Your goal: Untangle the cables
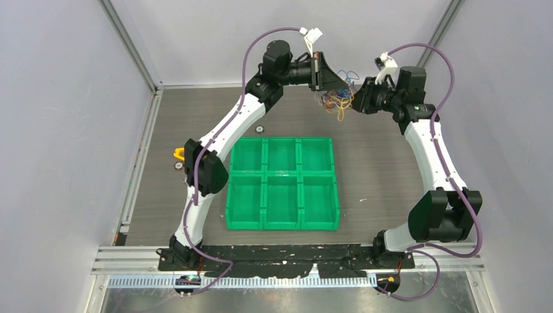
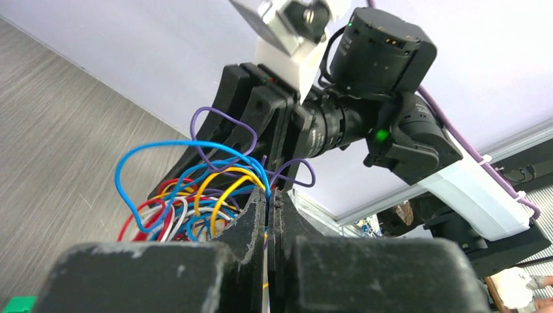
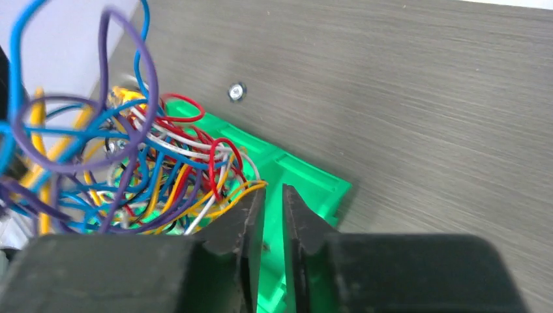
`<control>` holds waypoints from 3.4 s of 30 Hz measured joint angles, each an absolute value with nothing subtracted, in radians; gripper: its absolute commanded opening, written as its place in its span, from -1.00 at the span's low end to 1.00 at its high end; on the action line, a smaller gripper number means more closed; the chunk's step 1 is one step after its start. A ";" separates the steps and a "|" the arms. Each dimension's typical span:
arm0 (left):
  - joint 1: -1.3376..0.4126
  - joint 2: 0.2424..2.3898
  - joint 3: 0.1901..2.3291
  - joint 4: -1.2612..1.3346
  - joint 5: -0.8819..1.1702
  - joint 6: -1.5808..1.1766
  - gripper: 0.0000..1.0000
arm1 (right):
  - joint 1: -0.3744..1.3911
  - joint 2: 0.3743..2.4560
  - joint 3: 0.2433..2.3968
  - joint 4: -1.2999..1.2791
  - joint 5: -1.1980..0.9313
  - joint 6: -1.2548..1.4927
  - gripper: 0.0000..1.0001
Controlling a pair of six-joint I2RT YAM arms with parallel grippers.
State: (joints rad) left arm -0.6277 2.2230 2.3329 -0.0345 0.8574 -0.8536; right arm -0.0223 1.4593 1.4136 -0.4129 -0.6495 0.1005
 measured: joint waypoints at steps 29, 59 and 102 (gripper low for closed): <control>-0.570 2.234 2.265 0.015 0.902 -0.913 -1.00 | 0.098 1.365 1.311 -0.302 -0.692 0.017 -0.13; -0.260 1.941 2.096 -0.426 0.636 -0.421 -1.00 | -0.153 1.440 1.417 -0.527 -0.505 -0.164 -0.89; 0.248 1.885 2.038 -0.630 0.194 -0.200 -1.00 | -0.402 1.739 1.584 -0.661 -0.194 -0.451 -0.89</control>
State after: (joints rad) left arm 0.2481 1.8851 2.0380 -0.6296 0.1944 -0.2001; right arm -0.4023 1.7390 1.5841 -0.6613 -0.1944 -0.4511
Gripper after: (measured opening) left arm 0.009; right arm 0.097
